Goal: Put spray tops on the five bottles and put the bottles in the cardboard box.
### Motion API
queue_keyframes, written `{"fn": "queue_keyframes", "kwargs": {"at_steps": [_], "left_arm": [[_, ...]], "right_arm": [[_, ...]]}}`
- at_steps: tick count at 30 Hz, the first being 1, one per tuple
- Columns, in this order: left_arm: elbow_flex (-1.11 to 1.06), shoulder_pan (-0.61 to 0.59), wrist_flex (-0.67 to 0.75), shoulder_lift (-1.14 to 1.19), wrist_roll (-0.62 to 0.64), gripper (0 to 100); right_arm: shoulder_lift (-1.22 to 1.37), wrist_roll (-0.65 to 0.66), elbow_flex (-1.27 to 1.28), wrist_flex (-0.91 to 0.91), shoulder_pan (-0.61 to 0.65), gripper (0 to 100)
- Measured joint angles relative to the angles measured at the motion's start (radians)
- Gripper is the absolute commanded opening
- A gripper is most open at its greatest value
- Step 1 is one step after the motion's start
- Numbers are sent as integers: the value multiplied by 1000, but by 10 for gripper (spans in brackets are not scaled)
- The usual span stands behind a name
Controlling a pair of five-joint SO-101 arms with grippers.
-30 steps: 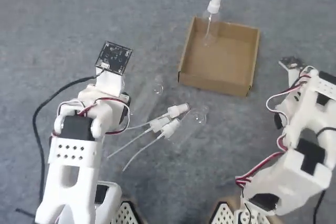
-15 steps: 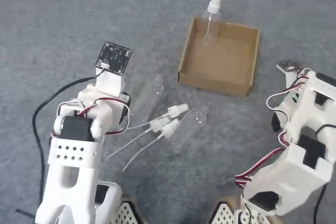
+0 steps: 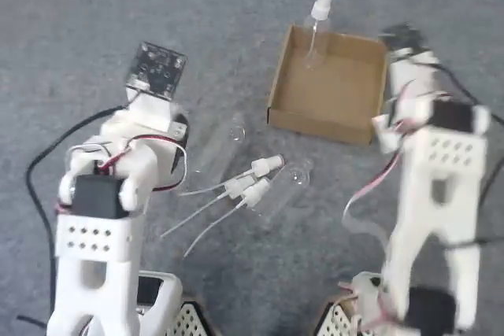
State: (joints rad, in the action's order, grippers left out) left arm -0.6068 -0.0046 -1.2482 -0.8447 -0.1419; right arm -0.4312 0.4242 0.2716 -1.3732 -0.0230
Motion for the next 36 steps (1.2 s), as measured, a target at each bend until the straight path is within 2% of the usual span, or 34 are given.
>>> {"fn": "queue_keyframes", "kwargs": {"at_steps": [3,8,15,20,23,27,32,36], "left_arm": [[101,0,-43,0,52,10],[259,-2,-94,-9,112,10],[440,0,-94,-11,232,10],[519,-2,-74,-21,322,10],[520,-3,-34,-28,384,10],[519,0,28,-28,457,10],[427,-3,184,-29,516,10],[365,2,213,-28,522,10]], "right_arm": [[-149,-87,84,41,184,6],[-282,-186,238,209,450,6],[-284,-273,436,493,686,6],[-290,-250,534,660,729,6],[-325,-209,557,698,736,6],[-394,-190,634,763,839,6],[-483,-184,776,914,934,6],[-505,-184,793,939,934,6]]}}
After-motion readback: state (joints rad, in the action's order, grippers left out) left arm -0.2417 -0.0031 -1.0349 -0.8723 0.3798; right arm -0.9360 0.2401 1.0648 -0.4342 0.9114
